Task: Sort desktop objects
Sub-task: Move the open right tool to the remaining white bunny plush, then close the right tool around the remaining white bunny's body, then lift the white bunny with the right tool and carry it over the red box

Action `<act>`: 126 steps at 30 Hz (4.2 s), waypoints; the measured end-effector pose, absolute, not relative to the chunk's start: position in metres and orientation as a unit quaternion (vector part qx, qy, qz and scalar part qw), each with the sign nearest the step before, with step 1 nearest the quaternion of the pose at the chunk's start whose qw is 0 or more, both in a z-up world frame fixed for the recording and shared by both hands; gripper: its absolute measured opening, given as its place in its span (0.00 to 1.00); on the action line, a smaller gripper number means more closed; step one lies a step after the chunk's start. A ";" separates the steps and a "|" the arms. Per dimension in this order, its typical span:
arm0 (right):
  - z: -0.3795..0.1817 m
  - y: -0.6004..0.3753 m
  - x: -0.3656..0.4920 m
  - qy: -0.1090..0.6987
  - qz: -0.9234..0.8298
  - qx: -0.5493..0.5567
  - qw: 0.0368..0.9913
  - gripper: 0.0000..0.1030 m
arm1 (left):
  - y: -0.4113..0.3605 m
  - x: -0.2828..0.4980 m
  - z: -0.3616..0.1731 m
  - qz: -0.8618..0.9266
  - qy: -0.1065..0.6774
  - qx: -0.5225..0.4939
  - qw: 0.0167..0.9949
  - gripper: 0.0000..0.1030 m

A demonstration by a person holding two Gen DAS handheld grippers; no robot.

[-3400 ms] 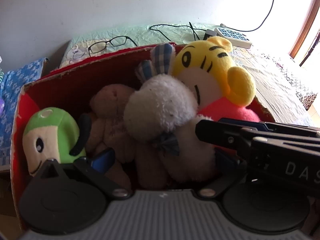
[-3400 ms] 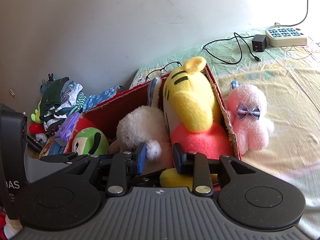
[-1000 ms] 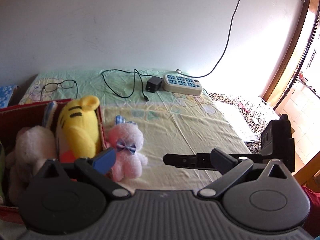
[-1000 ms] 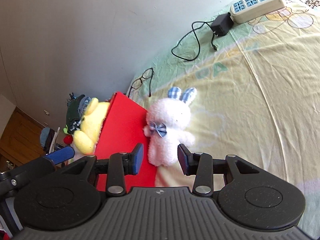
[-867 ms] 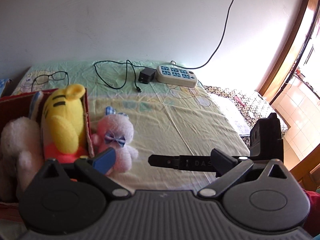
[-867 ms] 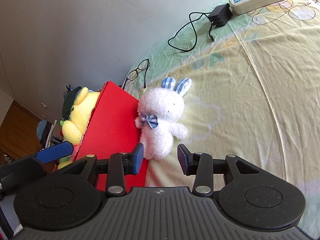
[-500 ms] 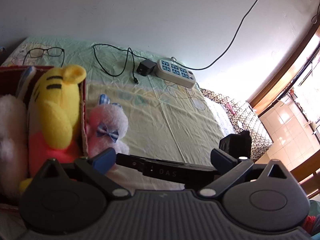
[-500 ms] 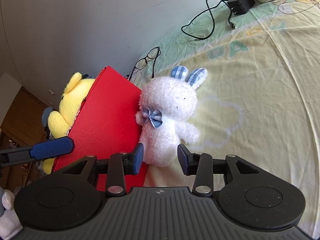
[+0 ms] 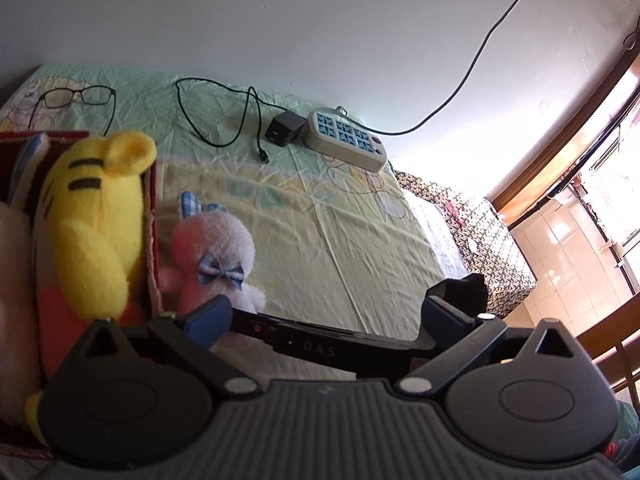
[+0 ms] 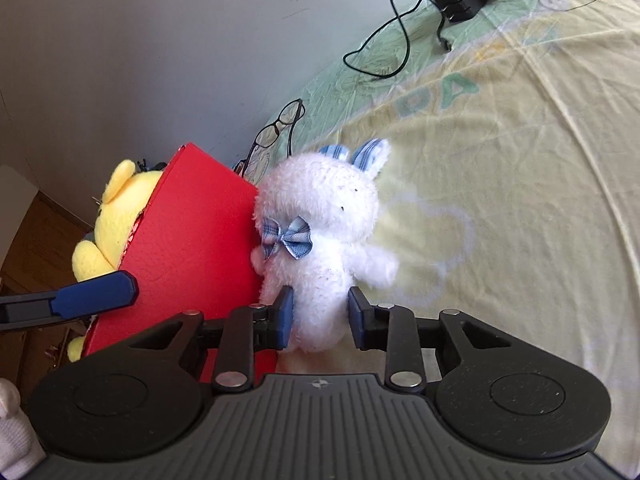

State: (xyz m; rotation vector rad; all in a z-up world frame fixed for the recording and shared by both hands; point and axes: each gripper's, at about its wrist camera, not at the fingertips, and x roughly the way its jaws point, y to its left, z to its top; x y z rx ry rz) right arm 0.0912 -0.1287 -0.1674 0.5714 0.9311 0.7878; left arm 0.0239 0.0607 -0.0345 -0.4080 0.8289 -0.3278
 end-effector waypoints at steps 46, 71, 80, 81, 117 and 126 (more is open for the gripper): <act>-0.195 -0.214 0.107 0.464 0.328 0.441 0.695 0.41 | 0.007 0.055 -0.131 -0.036 0.465 -0.243 0.851 0.69; -0.182 -0.236 0.050 0.458 0.311 0.356 0.753 0.40 | -0.001 0.028 -0.122 -0.146 0.493 -0.154 0.844 0.78; -0.192 -0.213 0.061 0.479 0.352 0.374 0.711 0.43 | 0.007 0.024 -0.127 -0.124 0.494 -0.159 0.846 0.69; -0.194 -0.213 0.061 0.484 0.352 0.381 0.705 0.43 | 0.007 0.023 -0.125 -0.124 0.493 -0.152 0.848 0.69; -0.095 -0.040 -0.122 0.474 0.401 0.302 0.724 0.43 | 0.176 -0.172 -0.051 -0.261 0.449 -0.086 0.850 0.68; -0.074 0.007 -0.126 0.459 0.472 0.275 0.701 0.43 | 0.216 -0.211 -0.022 -0.202 0.415 -0.096 0.882 0.68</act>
